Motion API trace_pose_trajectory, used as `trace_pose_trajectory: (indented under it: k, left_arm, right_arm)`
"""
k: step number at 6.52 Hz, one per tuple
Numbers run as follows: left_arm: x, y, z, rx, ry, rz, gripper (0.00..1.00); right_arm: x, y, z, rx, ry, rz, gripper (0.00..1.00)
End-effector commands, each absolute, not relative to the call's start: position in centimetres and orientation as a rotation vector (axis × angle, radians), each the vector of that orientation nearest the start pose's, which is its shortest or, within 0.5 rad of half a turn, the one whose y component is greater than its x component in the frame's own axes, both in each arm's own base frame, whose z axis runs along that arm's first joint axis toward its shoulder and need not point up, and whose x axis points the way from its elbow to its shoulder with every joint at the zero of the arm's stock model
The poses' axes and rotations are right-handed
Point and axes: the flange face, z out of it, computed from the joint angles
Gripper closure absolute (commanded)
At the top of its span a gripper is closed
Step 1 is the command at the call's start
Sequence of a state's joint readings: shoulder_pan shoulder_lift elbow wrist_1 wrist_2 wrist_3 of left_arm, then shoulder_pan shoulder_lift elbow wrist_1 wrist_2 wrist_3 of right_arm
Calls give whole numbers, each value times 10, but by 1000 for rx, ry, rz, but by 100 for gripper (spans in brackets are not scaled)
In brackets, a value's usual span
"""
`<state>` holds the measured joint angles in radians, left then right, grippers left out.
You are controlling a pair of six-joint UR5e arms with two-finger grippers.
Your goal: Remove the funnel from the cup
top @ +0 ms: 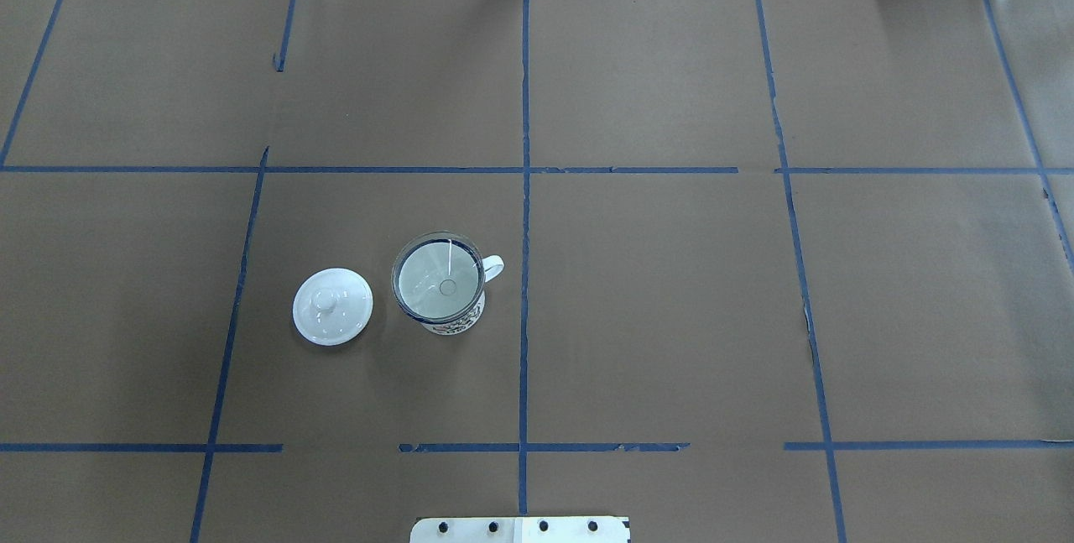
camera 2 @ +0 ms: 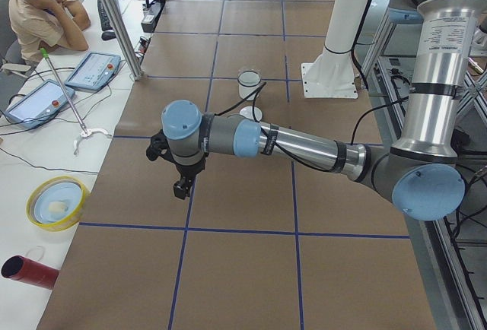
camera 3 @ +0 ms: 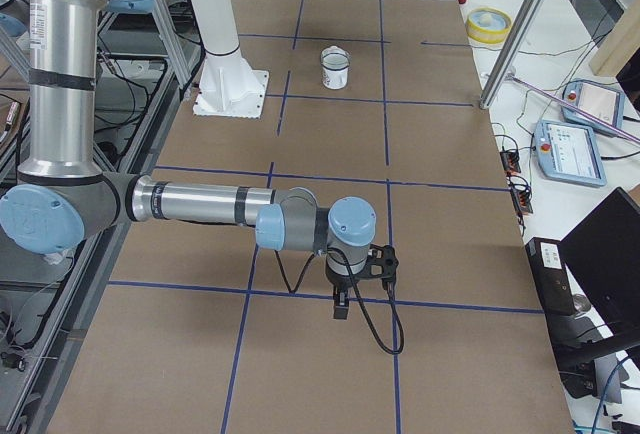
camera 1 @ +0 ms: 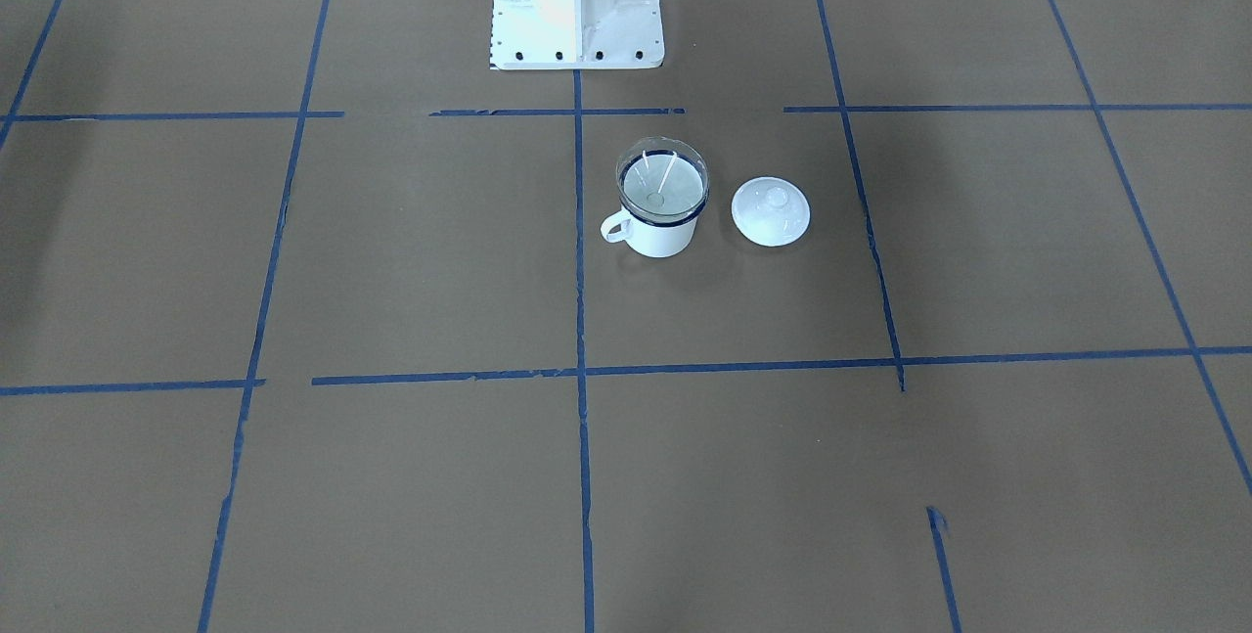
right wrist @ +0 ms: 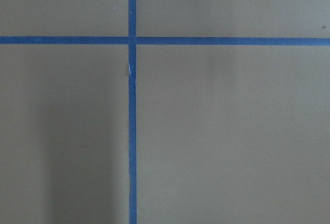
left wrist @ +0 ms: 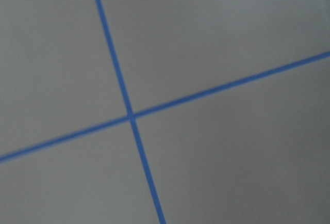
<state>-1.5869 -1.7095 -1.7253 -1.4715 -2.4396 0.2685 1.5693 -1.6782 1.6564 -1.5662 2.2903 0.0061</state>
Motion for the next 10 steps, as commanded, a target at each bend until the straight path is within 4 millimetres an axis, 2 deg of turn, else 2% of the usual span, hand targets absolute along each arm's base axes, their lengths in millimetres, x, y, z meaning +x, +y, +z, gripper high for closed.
trace_pose_trajectory:
  k: [1, 2, 3, 4, 5, 6, 7, 8, 9, 10]
  left_arm:
    - [-62, -590, 422, 470, 812, 364, 0]
    - [-61, -600, 387, 496, 863, 170, 0]
    - [-24, -596, 350, 455, 984, -86, 0]
    - [35, -596, 322, 384, 1052, -149, 0]
    - [134, -584, 284, 425, 995, -151, 0]
    - [225, -555, 248, 373, 1046, -156, 0]
    - [293, -536, 207, 288, 1113, -136, 0]
    - [339, -517, 172, 135, 1120, -229, 0]
    - [387, -502, 133, 17, 1043, -249, 0]
    - [435, -480, 110, -34, 943, -268, 0]
  right_arm:
    - [67, -445, 670, -19, -719, 10, 0]
    - [67, -445, 670, -19, -719, 10, 0]
    - [67, -445, 670, -19, -719, 10, 0]
    - [67, -445, 670, -19, -719, 10, 0]
    - [67, -445, 670, -19, -719, 10, 0]
    - [67, -445, 670, -19, -719, 10, 0]
    - [67, -445, 670, -19, -719, 10, 0]
    - [67, -445, 670, -19, -719, 10, 0]
    - [67, -445, 670, -19, -719, 10, 0]
    - [67, -445, 670, -19, -719, 10, 0]
